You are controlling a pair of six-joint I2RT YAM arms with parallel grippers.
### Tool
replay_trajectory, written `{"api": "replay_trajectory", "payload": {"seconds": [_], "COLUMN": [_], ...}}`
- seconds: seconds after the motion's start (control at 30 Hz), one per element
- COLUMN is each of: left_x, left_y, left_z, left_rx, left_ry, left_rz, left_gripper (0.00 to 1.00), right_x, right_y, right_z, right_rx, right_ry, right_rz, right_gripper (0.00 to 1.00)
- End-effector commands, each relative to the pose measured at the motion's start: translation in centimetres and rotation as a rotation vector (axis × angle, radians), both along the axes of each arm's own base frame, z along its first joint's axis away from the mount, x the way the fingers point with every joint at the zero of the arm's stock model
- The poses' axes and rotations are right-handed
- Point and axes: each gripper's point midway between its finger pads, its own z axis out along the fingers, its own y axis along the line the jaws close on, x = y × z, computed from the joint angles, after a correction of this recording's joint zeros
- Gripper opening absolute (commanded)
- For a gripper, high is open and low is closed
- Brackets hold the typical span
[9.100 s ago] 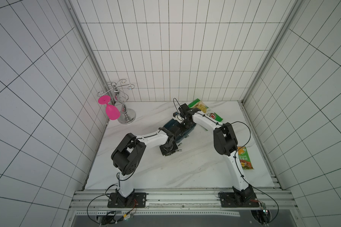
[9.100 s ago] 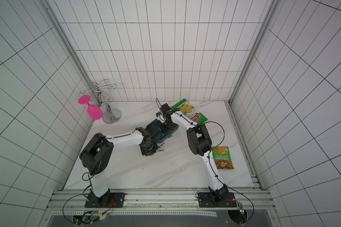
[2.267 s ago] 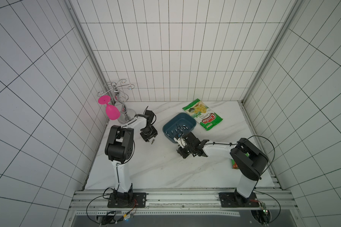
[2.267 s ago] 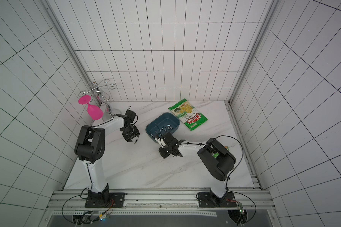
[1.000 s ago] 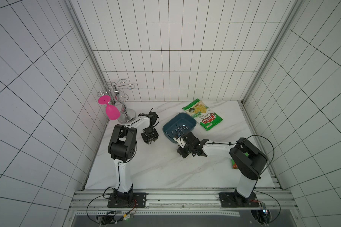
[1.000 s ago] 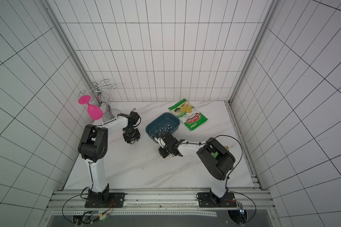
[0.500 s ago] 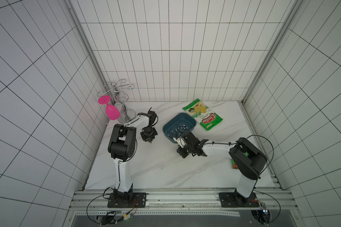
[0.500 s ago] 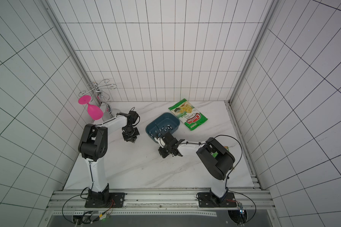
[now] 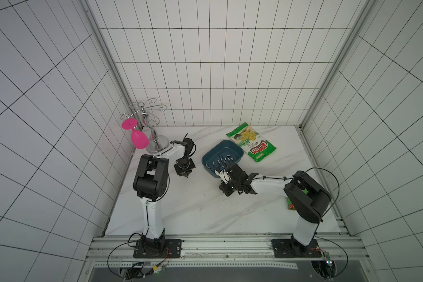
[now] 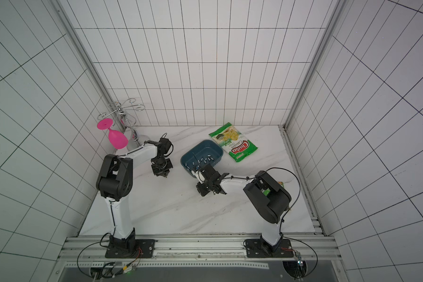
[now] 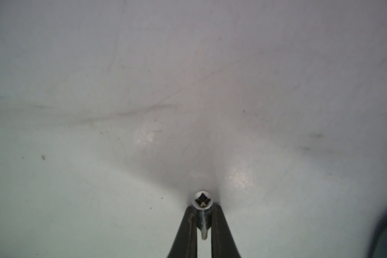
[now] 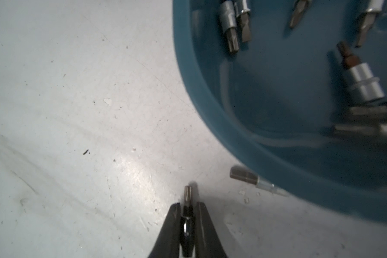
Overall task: Put the bit on the desktop into the storage box
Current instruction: Pick up the screwdriver bit from the center of the board, then place the screwdriver bit in the storage box.
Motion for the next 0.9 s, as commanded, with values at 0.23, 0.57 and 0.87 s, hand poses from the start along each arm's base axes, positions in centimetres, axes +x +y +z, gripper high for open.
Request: {"api": "replay_trajectory", "payload": {"seconds": [0.23,0.57,0.87], "left_x": [-1.7,-2.1,-2.2], "left_y": [0.8,0.6,0.3], "left_z": [-0.4,0.0,1.3], "left_rx": [0.012,0.000,-0.014], "left_ry": [0.028,0.014,-0.008], "left_rz": [0.006,0.009,0.009], "left_gripper": [0.00,0.00,0.00], "right_x": [-2.2,-1.0,6.8], "right_y": [-2.0,-2.4,-1.8], "right_z": [1.7,6.0,13.3], "right_rx": [-0.078,-0.071,-0.020], "right_ry": [0.048,-0.034,-0.134], "right_rz": [-0.008,-0.027,-0.075], "right_gripper": [0.00,0.00,0.00]}}
